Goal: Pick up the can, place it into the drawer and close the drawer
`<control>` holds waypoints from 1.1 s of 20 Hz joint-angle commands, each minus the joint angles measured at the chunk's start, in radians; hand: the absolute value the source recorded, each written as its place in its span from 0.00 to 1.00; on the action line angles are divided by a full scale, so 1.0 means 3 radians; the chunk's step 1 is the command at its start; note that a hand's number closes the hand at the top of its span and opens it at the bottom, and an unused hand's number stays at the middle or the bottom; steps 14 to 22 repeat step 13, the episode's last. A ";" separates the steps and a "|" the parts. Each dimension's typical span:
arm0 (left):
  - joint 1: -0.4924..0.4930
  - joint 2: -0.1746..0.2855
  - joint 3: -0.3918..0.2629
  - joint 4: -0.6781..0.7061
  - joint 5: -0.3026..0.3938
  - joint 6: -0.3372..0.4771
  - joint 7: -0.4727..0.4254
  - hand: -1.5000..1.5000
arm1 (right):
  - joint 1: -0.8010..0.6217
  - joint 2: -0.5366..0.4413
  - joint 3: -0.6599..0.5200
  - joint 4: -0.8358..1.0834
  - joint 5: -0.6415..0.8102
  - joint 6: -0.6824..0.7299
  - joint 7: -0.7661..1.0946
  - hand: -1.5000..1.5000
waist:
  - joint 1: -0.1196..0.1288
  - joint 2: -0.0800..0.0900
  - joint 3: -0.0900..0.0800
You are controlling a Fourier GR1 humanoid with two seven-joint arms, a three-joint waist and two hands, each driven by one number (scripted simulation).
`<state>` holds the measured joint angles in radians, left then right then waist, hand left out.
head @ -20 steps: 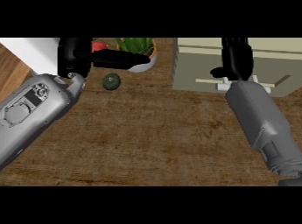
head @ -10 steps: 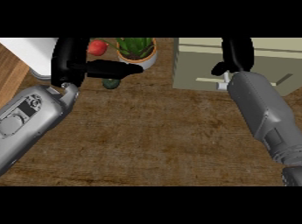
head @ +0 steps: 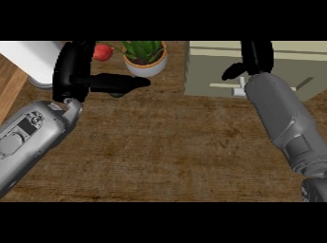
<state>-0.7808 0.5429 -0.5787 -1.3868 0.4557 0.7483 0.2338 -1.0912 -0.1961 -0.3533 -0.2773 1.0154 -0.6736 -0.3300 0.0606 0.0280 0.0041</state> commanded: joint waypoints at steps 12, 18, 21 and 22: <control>0.0266 0.0114 0.0230 -0.0146 -0.0001 -0.0116 -0.0027 0.00 | -0.0447 0.0351 -0.0957 -0.0128 -0.1228 0.0585 -0.0455 0.00 | -0.0034 -0.0040 -0.0009; 0.0338 0.0074 0.0193 -0.0143 -0.0084 -0.0118 -0.0147 0.00 | -0.0424 0.0374 -0.0925 -0.0081 -0.1204 0.0579 -0.0517 0.00 | -0.0034 -0.0035 -0.0010; 0.0338 0.0074 0.0193 -0.0143 -0.0084 -0.0118 -0.0147 0.00 | -0.0424 0.0374 -0.0925 -0.0081 -0.1204 0.0579 -0.0517 0.00 | -0.0034 -0.0035 -0.0010; 0.0338 0.0074 0.0193 -0.0143 -0.0084 -0.0118 -0.0147 0.00 | -0.0424 0.0374 -0.0925 -0.0081 -0.1204 0.0579 -0.0517 0.00 | -0.0034 -0.0035 -0.0010</control>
